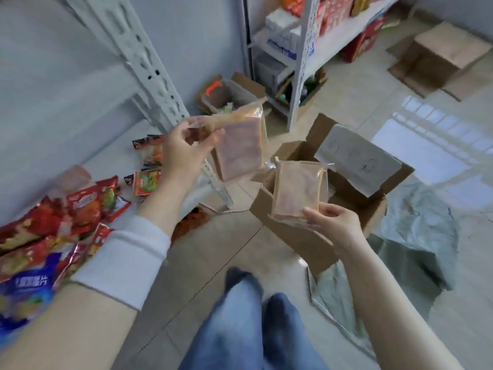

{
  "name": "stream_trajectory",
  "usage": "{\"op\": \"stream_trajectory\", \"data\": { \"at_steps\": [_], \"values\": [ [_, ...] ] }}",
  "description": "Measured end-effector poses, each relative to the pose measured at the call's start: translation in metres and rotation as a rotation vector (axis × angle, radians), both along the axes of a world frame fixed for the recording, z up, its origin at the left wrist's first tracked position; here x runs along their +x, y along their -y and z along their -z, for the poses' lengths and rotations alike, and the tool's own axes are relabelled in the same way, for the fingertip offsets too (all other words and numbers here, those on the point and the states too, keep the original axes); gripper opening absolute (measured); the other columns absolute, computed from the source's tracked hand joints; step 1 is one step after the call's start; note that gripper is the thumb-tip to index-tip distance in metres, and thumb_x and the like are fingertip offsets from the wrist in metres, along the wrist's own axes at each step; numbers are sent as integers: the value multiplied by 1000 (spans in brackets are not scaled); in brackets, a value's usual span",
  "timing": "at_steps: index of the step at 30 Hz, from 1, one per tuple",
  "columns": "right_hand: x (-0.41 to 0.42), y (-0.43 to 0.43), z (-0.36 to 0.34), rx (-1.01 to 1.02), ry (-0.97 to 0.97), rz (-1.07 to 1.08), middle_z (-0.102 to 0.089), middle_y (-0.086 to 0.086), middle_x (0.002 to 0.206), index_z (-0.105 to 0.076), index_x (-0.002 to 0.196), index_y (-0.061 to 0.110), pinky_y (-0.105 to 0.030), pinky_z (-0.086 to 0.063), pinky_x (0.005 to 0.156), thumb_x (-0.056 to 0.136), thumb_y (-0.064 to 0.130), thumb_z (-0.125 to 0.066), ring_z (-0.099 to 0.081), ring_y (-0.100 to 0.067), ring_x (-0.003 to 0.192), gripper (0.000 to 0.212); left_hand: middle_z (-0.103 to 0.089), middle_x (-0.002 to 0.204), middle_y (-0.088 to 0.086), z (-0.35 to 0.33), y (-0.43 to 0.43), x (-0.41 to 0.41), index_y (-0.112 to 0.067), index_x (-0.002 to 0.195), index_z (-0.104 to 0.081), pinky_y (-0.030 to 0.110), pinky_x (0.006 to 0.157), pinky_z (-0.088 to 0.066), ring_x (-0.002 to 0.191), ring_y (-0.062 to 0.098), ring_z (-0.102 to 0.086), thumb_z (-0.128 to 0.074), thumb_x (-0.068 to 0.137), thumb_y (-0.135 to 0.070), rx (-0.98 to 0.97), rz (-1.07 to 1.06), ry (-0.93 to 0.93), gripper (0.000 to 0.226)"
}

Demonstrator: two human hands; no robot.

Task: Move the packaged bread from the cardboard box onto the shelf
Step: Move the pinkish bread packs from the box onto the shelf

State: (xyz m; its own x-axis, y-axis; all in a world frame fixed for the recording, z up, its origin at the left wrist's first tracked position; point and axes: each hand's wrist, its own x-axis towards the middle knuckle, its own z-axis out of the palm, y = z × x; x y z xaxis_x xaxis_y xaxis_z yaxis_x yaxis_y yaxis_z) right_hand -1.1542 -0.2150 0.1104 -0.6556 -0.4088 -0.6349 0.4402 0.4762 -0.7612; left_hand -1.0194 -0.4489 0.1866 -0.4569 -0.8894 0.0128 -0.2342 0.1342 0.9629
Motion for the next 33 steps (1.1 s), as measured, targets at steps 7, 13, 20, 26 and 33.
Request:
{"op": "stream_trajectory", "data": {
  "at_steps": [7, 13, 20, 26, 33],
  "values": [
    [106, 88, -102, -223, -75, -271, -73, -9, 87, -68, 89, 10, -29, -58, 75, 71, 20, -77, -71, -21, 78, 23, -65, 71, -17, -119, 38, 177, -31, 76, -62, 13, 65, -51, 63, -10, -60, -76, 71, -24, -198, -287, -109, 17],
    [242, 193, -157, -400, -121, -514, -71, -8, 80, -67, 90, 0, -19, -58, 65, 71, 15, -76, -68, -16, 69, 26, -67, 68, -17, -163, 77, 363, -29, 76, -64, 18, 61, -55, 65, -5, -63, -77, 72, -25, -224, -483, -118, 14],
    [412, 323, -178, -442, -225, -723, -71, -6, 75, -65, 81, 5, -21, -56, 61, 69, 17, -78, -69, -12, 59, 21, -69, 81, -11, -155, 134, 559, -30, 83, -66, 28, 73, -55, 74, 1, -66, -75, 72, -28, -173, -616, -25, 14],
    [501, 432, -185, -470, -368, -732, -60, -3, 68, -58, 70, 11, -36, -59, 76, 72, 11, -78, -61, -15, 56, 20, -69, 89, 1, -137, 224, 626, -21, 96, -65, 41, 83, -56, 79, 13, -64, -74, 74, -24, -155, -740, -83, 24],
    [555, 548, -178, -457, -503, -609, -57, 6, 77, -46, 100, 19, -30, -48, 69, 72, 23, -78, -60, -21, 77, 43, -68, 104, 16, -126, 347, 643, -4, 106, -60, 51, 89, -51, 97, 32, -65, -75, 69, -31, -116, -814, -55, 48]
  ]
}}
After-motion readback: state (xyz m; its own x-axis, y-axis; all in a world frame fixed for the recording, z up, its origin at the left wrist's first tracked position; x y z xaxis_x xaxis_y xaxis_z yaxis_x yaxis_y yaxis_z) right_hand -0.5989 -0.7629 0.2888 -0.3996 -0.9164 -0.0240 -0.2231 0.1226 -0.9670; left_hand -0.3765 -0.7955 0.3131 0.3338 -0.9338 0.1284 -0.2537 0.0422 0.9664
